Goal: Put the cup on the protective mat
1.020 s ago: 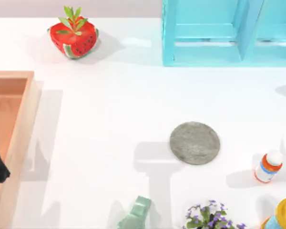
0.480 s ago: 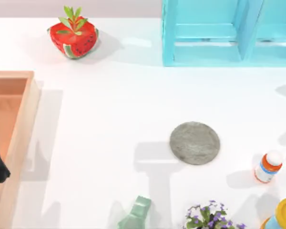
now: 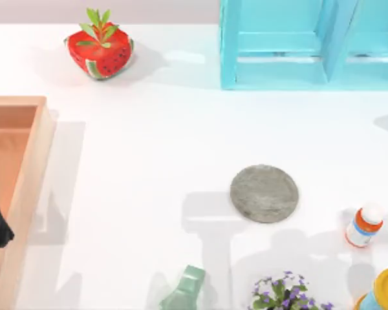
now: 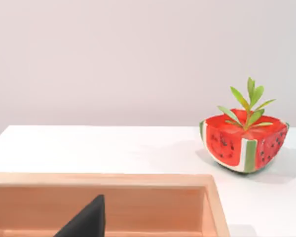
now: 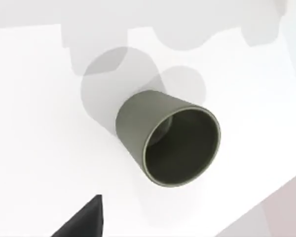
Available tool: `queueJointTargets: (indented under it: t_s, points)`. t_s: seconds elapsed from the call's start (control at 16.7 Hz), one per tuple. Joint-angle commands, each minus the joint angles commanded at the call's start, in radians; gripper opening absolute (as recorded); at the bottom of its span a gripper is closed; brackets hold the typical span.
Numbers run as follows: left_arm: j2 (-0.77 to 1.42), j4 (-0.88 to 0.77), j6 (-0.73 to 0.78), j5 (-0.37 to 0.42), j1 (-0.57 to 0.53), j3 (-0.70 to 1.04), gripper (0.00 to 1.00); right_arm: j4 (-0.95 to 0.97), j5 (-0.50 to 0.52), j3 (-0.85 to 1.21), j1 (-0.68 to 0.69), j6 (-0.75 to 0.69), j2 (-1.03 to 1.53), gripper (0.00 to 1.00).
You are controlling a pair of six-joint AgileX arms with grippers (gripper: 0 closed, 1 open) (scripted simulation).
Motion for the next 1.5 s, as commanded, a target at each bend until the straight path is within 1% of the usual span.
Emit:
queueJointTargets:
  t_s: [0.18,0.3,0.42,0.54,1.02,1.14,1.5]
  points:
    - [0.000,0.000,0.000,0.000,0.000,0.000,1.00,-0.144,0.006,0.163,-0.053,-0.237,0.202,1.00]
    - [0.000,0.000,0.000,0.000,0.000,0.000,1.00,-0.224,0.011,0.249,-0.083,-0.365,0.314,1.00]
    - [0.000,0.000,0.000,0.000,0.000,0.000,1.00,-0.285,0.015,0.314,-0.107,-0.462,0.399,1.00]
    - [0.000,0.000,0.000,0.000,0.000,0.000,1.00,-0.322,0.018,0.353,-0.122,-0.521,0.452,1.00]
    - [0.000,0.000,0.000,0.000,0.000,0.000,1.00,-0.316,0.018,0.347,-0.122,-0.537,0.470,1.00]
    - [0.000,0.000,0.000,0.000,0.000,0.000,1.00,-0.260,0.019,0.303,-0.123,-0.534,0.485,1.00]
    - [0.000,0.000,0.000,0.000,0.000,0.000,1.00,0.012,0.019,0.116,-0.123,-0.534,0.558,1.00]
